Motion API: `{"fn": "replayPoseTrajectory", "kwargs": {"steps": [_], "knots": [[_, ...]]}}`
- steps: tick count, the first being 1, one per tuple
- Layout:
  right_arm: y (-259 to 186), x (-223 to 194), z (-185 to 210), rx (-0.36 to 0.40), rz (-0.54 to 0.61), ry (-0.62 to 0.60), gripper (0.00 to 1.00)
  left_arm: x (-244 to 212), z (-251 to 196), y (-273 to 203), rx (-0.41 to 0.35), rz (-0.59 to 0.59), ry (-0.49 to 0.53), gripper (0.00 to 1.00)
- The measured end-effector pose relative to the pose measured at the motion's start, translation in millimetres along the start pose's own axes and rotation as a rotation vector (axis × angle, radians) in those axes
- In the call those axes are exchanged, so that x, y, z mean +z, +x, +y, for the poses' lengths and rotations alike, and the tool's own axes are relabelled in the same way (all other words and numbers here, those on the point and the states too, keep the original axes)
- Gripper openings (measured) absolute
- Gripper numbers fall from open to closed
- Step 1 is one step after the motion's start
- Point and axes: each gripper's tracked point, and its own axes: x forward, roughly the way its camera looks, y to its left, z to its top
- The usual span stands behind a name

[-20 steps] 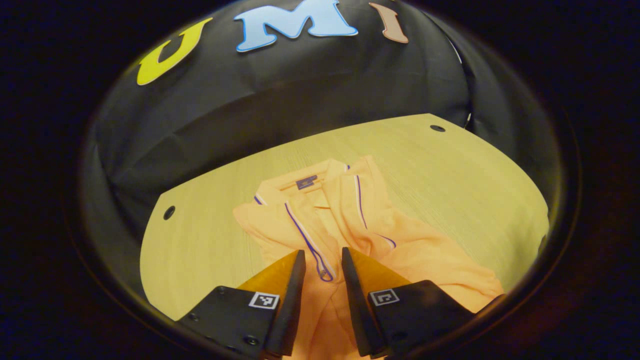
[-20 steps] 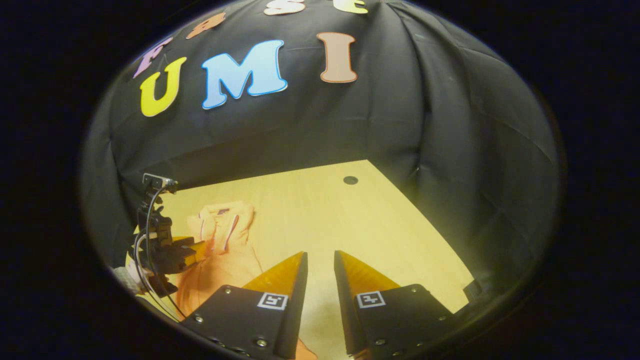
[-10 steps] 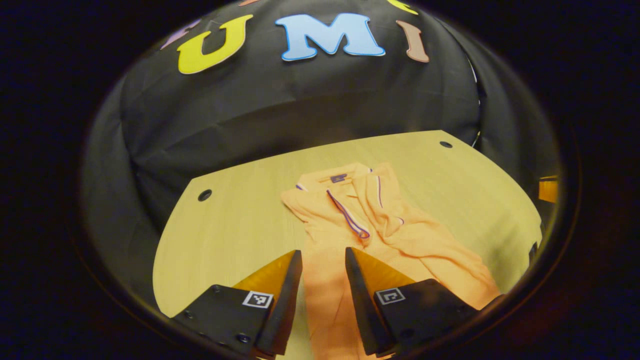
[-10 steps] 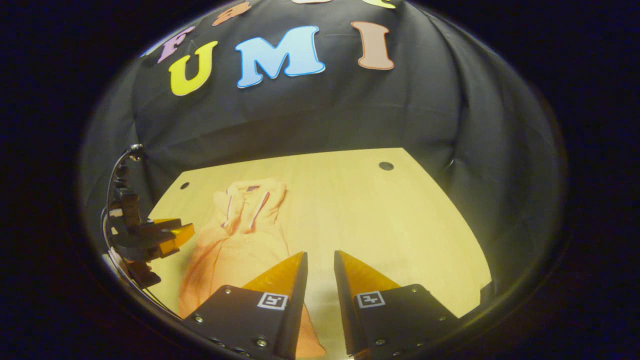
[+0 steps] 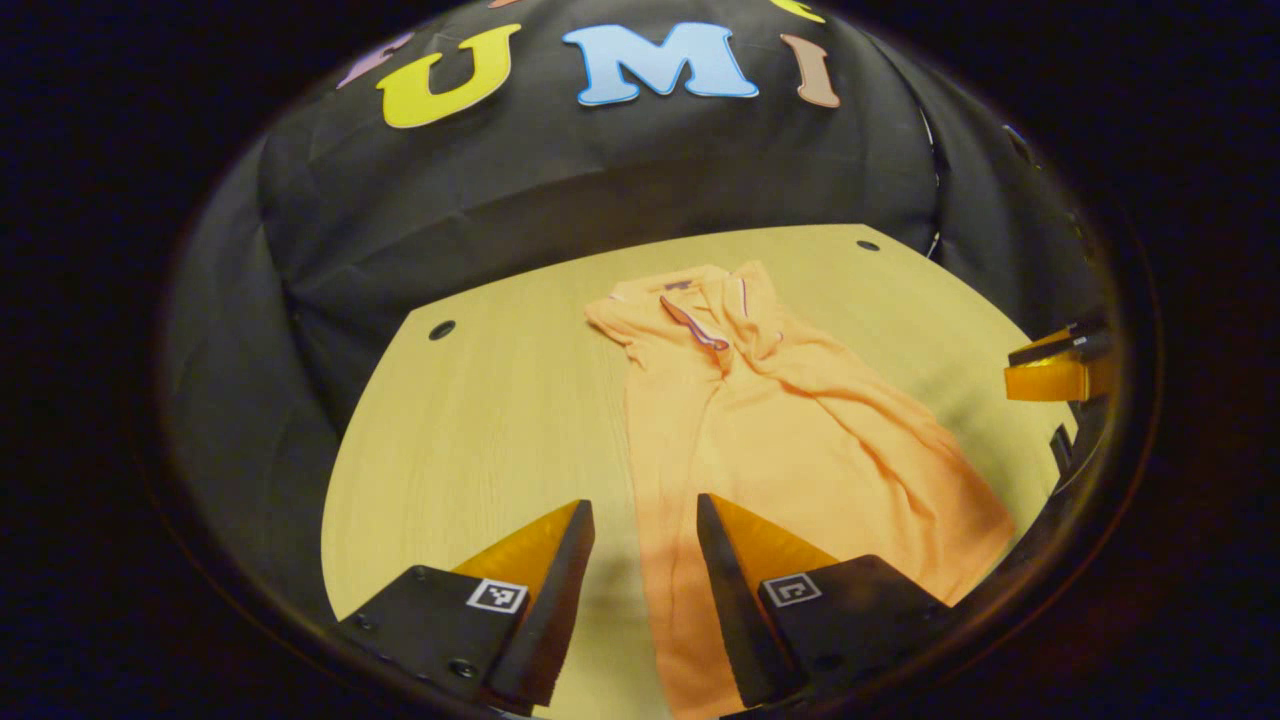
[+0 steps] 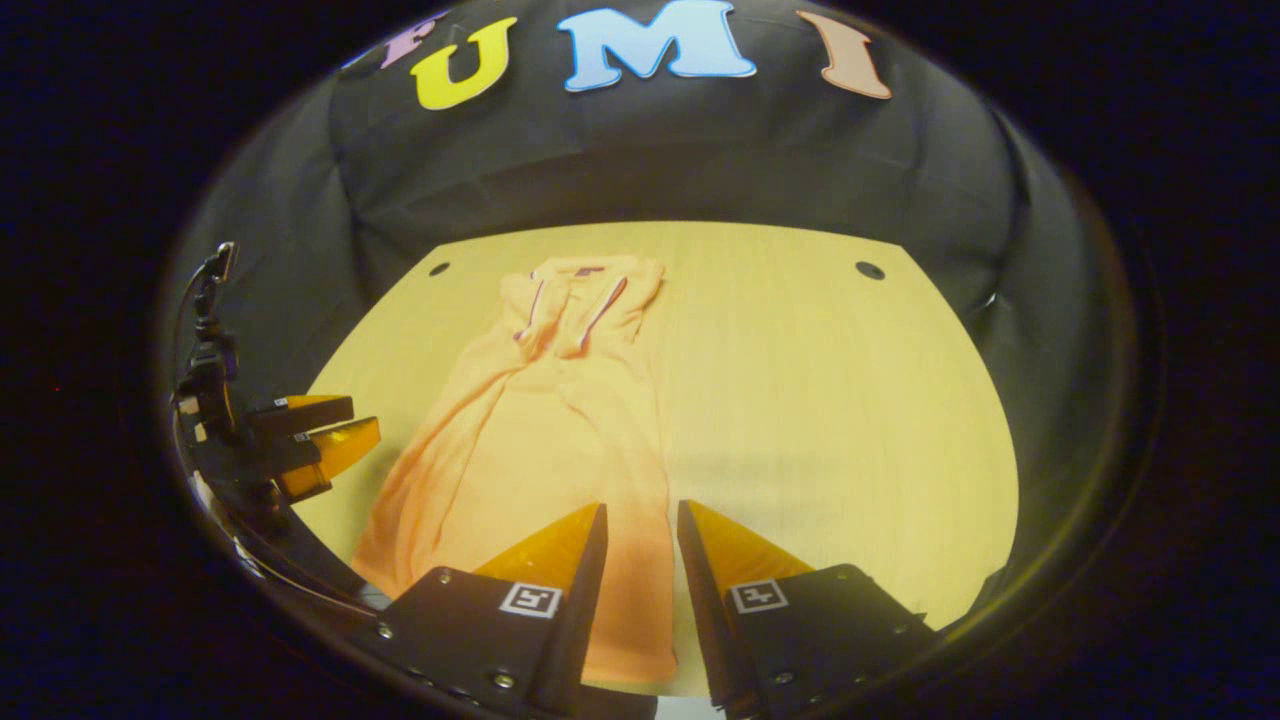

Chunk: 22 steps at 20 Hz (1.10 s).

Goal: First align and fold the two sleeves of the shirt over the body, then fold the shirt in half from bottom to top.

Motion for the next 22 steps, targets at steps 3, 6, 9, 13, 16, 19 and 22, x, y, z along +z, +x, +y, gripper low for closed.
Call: {"fn": "replayPoseTrajectory", "kwargs": {"steps": [3,6,9,13,16,19,22], "knots": [[8,-23,11,0.037,0.086,-0.036,0.51,-35,-3,-14,-0.003,0.048,0.002,0.79],[14,-50,24,0.076,0.188,-0.047,0.67,-63,-9,-20,-0.016,0.093,0.012,1.0],[16,-66,25,0.072,0.247,-0.07,0.83,-85,-20,-26,-0.042,0.14,0.012,1.0],[15,-89,24,0.052,0.312,-0.088,0.83,-114,-31,-30,-0.056,0.214,0.015,1.0],[14,-110,21,0.031,0.361,-0.1,0.83,-132,-34,-31,-0.057,0.265,0.034,0.98],[13,-128,17,0.0,0.411,-0.128,0.83,-147,-36,-32,-0.055,0.313,0.039,1.0],[15,-140,12,-0.033,0.451,-0.156,0.83,-148,-38,-34,-0.051,0.335,0.043,0.99]]}}
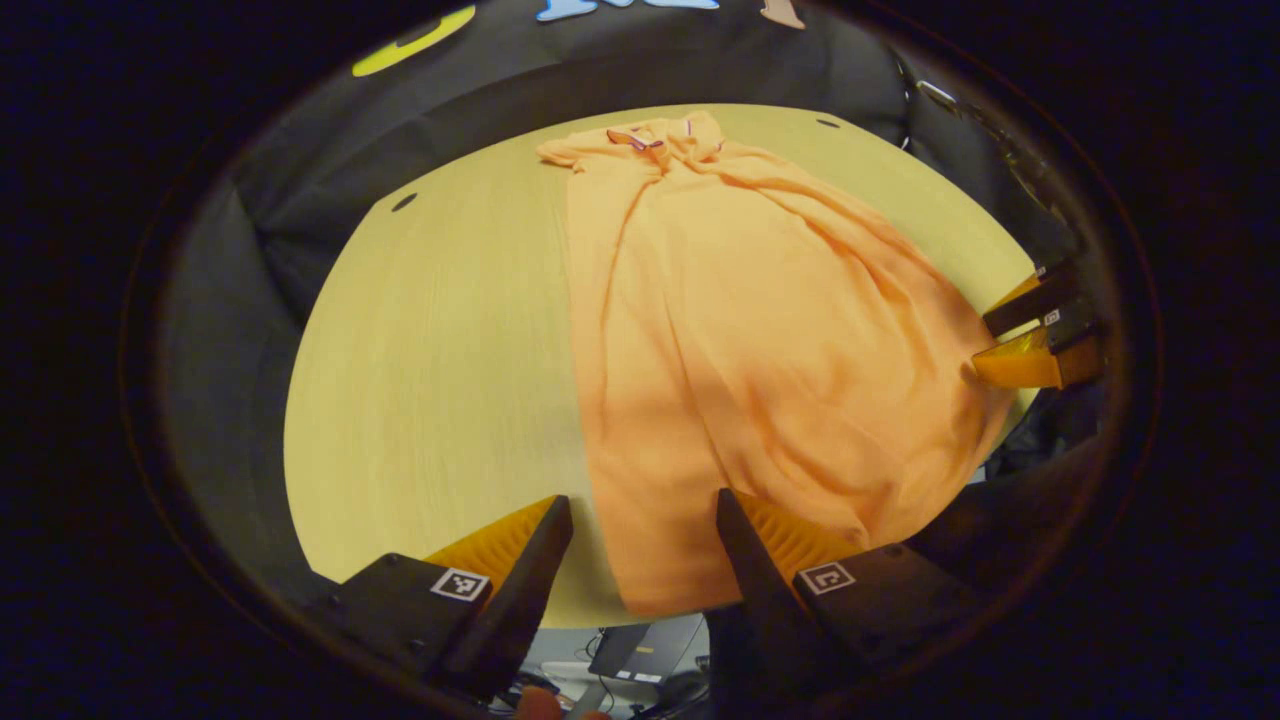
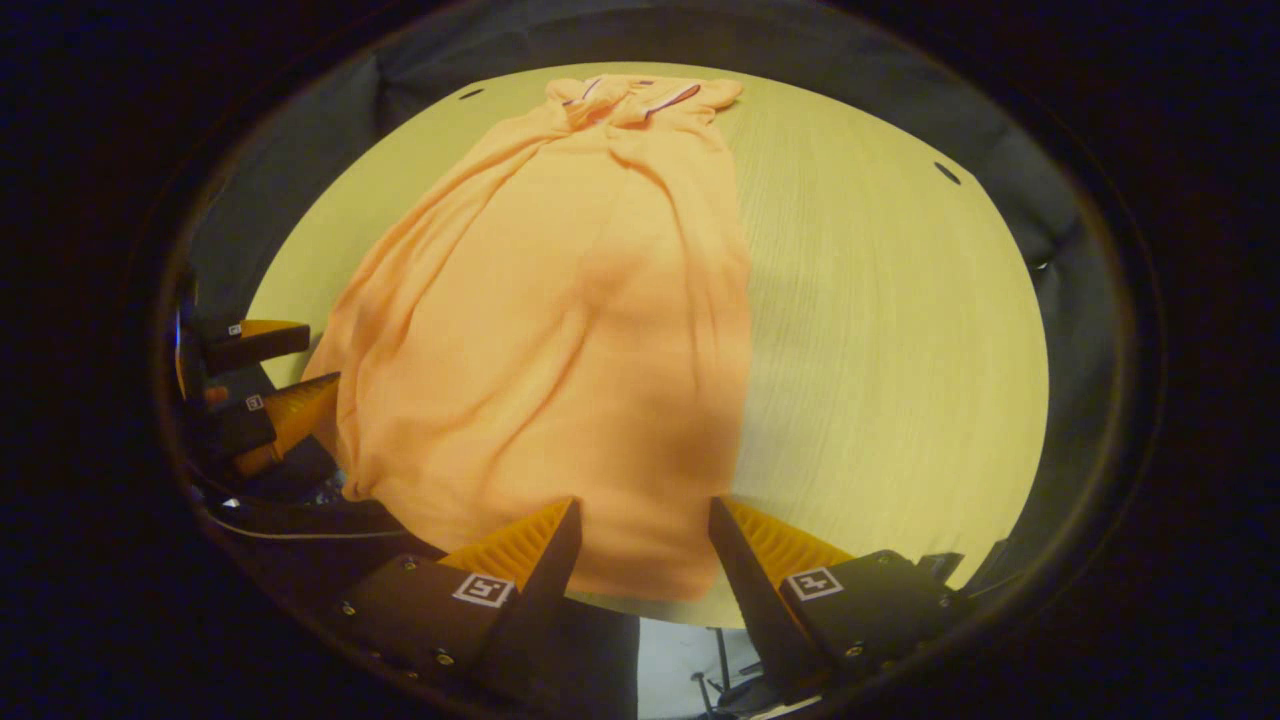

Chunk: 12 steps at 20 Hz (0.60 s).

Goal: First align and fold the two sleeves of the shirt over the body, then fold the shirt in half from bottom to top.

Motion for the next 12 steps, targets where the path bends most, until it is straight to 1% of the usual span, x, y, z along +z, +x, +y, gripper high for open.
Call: {"fn": "replayPoseTrajectory", "kwargs": {"steps": [1,2,3,5,7,8,10,11,12], "knots": [[1.0,-2.0,0.1,-0.006,0.014,-0.01,0.83,-0.1,-1.4,1.0,0.001,0.01,0.004,0.99],[5.0,-2.8,-0.3,-0.014,0.029,-0.019,0.89,1.1,-1.9,2.5,0.004,0.018,0.009,0.96],[4.6,-2.3,-0.4,-0.023,0.036,-0.024,0.92,2.0,-2.4,4.0,0.006,0.033,0.015,0.96],[5.5,-1.6,0.5,-0.026,0.053,-0.03,0.92,3.0,-3.7,6.0,0.006,0.065,0.014,0.95],[6.2,-2.0,0.2,-0.023,0.083,-0.021,0.92,3.5,-4.7,7.7,-0.012,0.106,-0.012,0.96],[8.1,-0.7,0.0,-0.023,0.103,-0.02,0.93,2.4,-7.6,9.0,-0.039,0.133,-0.034,0.96],[9.2,0.3,0.9,-0.029,0.146,-0.017,0.93,0.8,-6.0,9.1,-0.069,0.179,-0.103,0.94],[8.7,1.0,1.9,-0.034,0.162,-0.007,0.93,3.3,-5.2,9.7,-0.069,0.186,-0.13,0.92],[9.9,0.6,3.3,-0.038,0.175,-0.007,0.94,2.8,-5.6,9.6,-0.066,0.196,-0.132,0.92]]}}
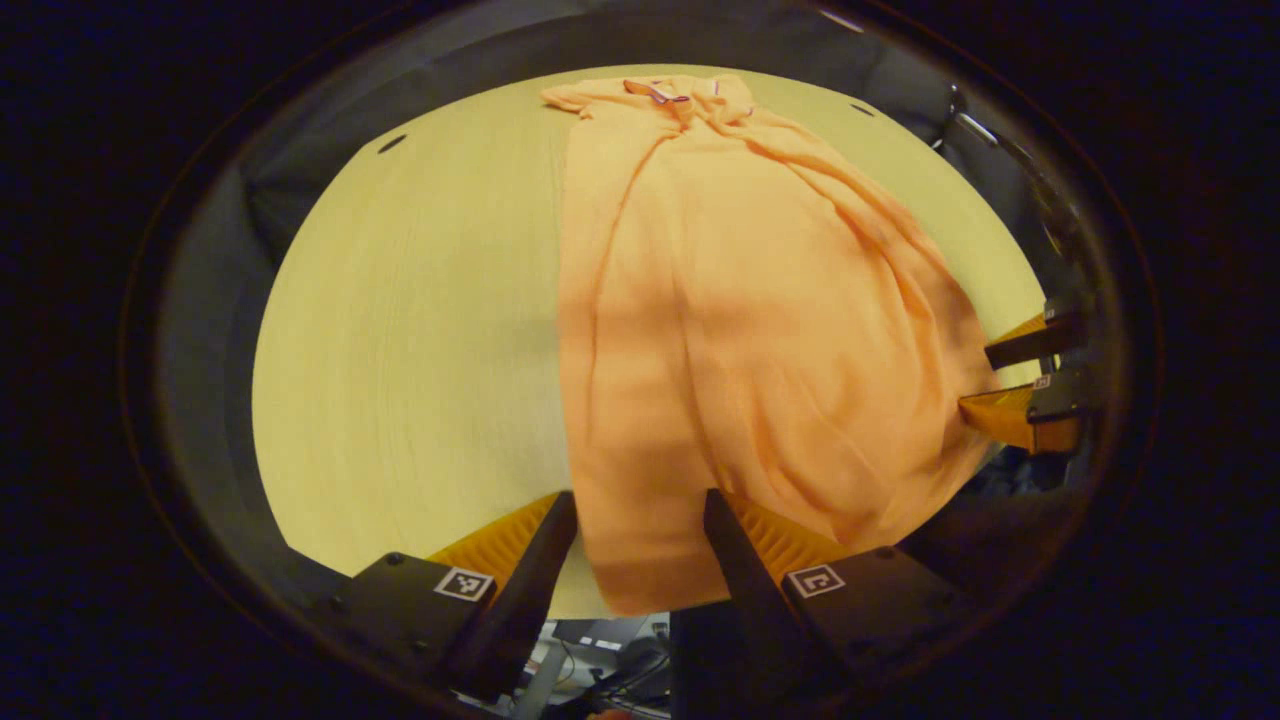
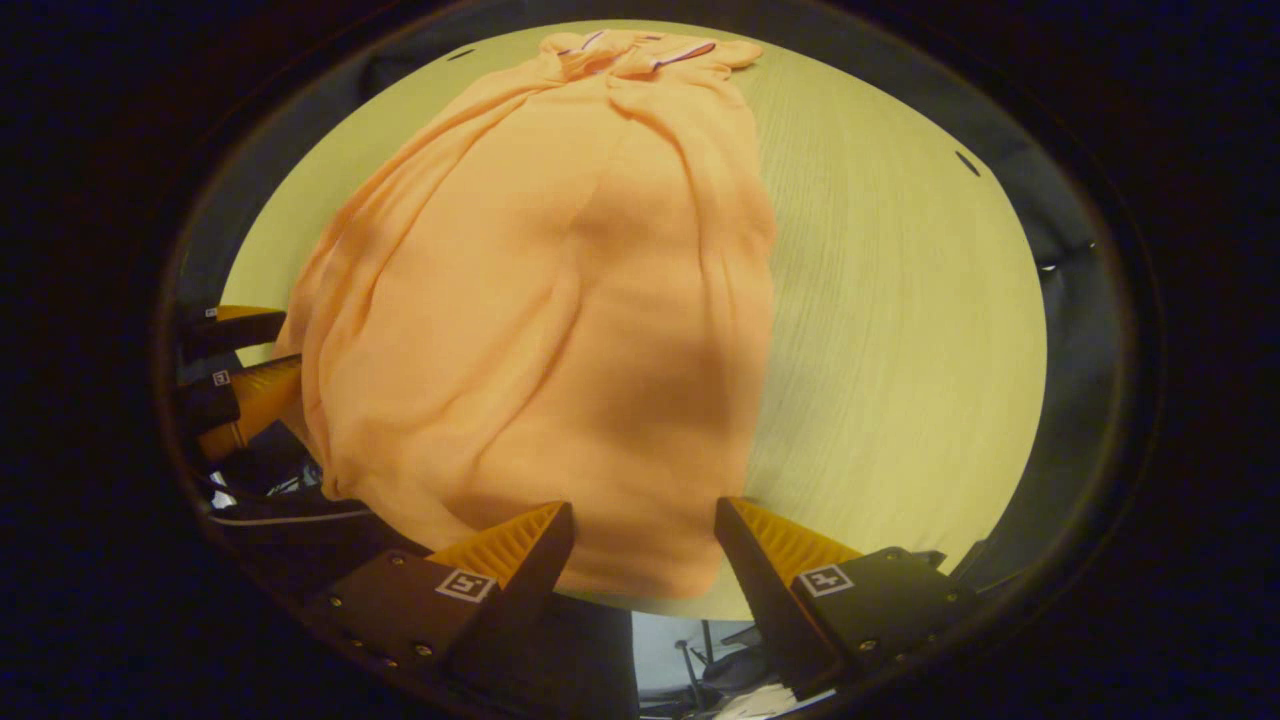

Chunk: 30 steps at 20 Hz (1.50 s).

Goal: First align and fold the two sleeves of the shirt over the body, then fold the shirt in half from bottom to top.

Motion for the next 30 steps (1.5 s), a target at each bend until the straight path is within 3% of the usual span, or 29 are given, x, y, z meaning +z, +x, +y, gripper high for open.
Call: {"fn": "replayPoseTrajectory", "kwargs": {"steps": [3,6,7,8,9,10,11,12,14,15,22,30], "knots": [[0,0,0,-0.002,0.016,0.006,0.95,1,-7,0,-0.004,0.017,0.03,0.88],[0,2,1,-0.004,0.021,0.011,0.86,3,-13,1,-0.025,0.033,0.068,0.75],[-1,3,2,-0.005,0.022,0.014,0.77,5,-13,2,-0.027,0.032,0.084,0.64],[-1,5,3,-0.01,0.021,0.017,0.63,10,-15,3,-0.022,0.016,0.08,0.44],[-1,3,3,-0.012,0.029,0.012,0.56,11,-15,3,-0.011,0.014,0.069,0.24],[0,4,3,-0.01,0.032,0.007,0.47,11,-15,2,-0.008,0.016,0.078,0.13],[2,7,-5,-0.049,0.01,0.028,0.47,12,-16,3,-0.004,0.016,0.075,0.13],[-1,5,-3,-0.047,0.015,0.044,0.1,11,-16,2,-0.001,0.025,0.07,0.12],[-5,6,-4,-0.047,0.001,0.034,0.1,12,-16,0,0.004,0.011,0.069,0.06],[-3,4,-4,-0.045,-0.002,0.037,0.03,12,-16,2,0.006,0.006,0.072,0.06],[-15,13,-7,0.013,-0.055,0.137,0.02,37,-5,-12,0.009,-0.059,-0.011,0.06],[-54,60,-15,0.031,-0.172,0.154,0.03,101,11,-41,0.004,-0.174,-0.068,0.06]]}}
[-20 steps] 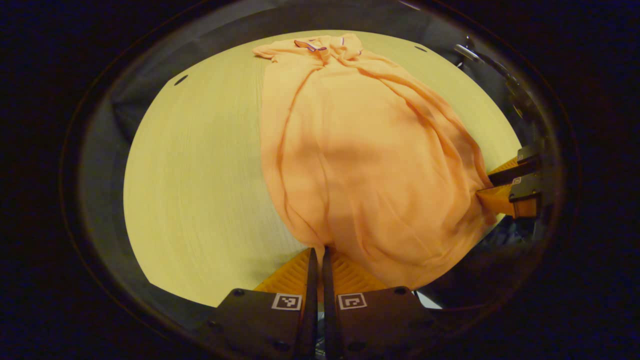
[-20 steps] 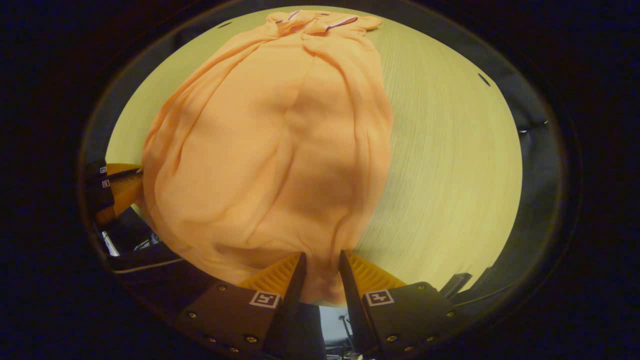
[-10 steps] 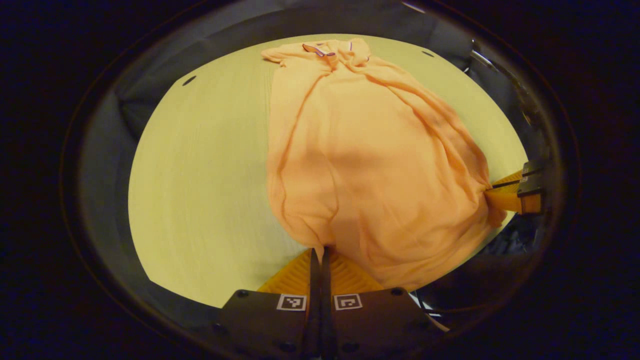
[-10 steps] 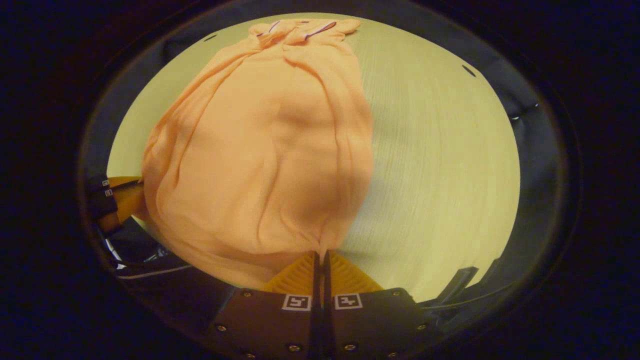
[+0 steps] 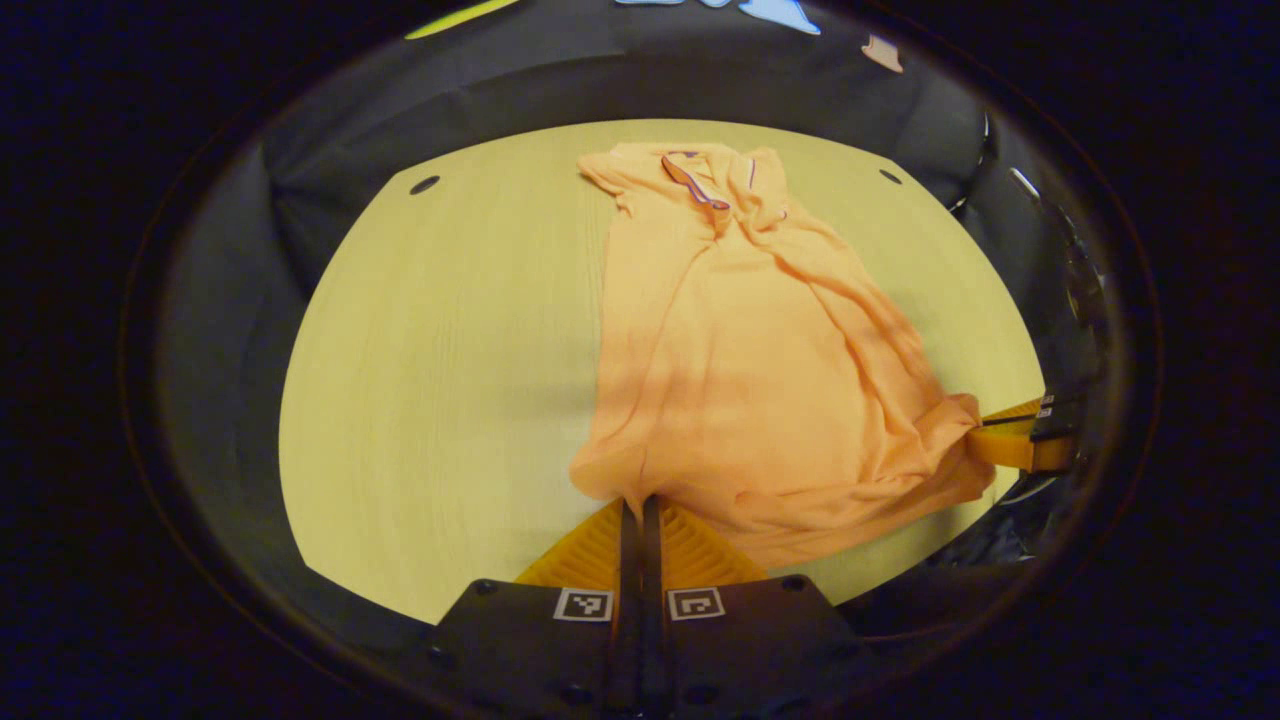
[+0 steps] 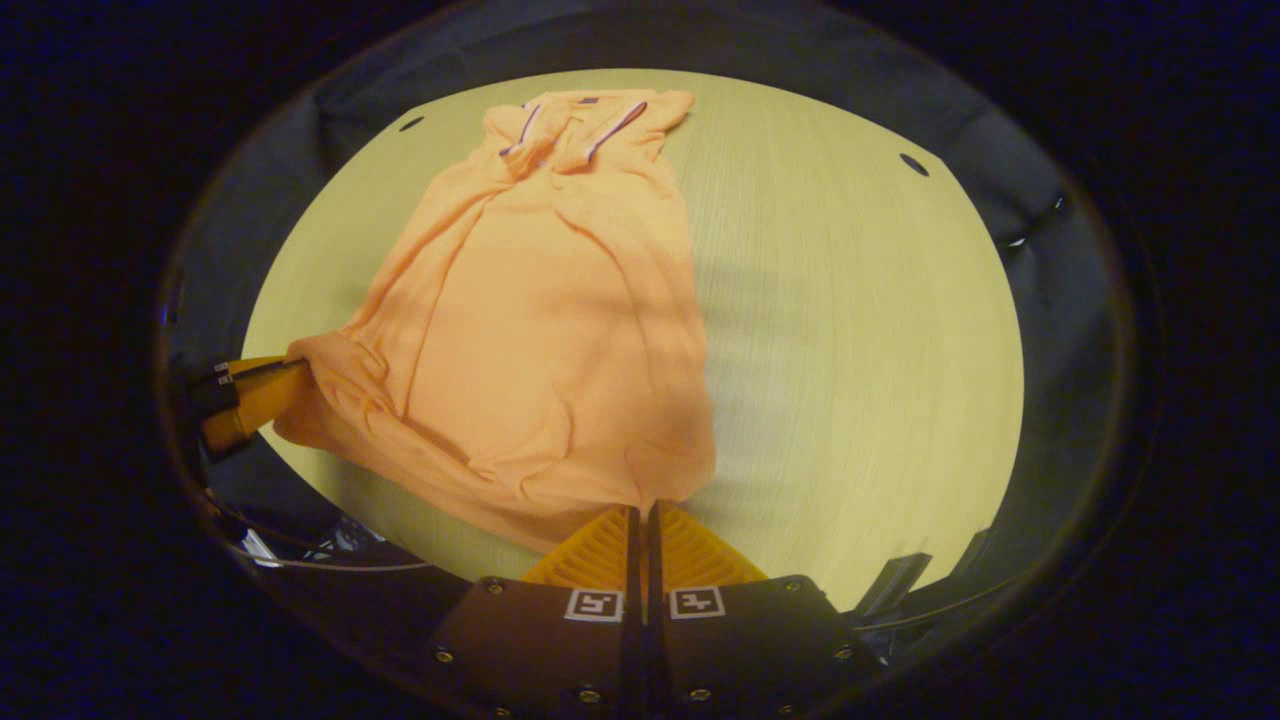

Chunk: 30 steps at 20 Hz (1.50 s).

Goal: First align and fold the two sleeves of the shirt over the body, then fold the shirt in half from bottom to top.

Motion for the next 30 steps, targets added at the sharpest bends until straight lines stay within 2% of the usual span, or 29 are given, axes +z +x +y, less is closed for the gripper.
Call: {"fn": "replayPoseTrajectory", "kwargs": {"steps": [7,17,22,26,30], "knots": [[-18,86,-16,-0.006,-0.133,0.01,0.03,98,19,0,0.005,-0.119,-0.008,0.06],[-35,244,-45,-0.02,-0.329,0.03,0.03,253,52,28,0.032,-0.283,-0.062,0.06],[-16,315,-55,-0.011,-0.403,0.073,0.02,315,68,63,0.031,-0.341,-0.111,0.06],[12,356,-66,-0.002,-0.433,0.119,0.03,353,85,95,0.023,-0.383,-0.171,0.06],[43,394,-76,0.01,-0.471,0.17,0.02,382,100,122,0.032,-0.422,-0.174,0.06]]}}
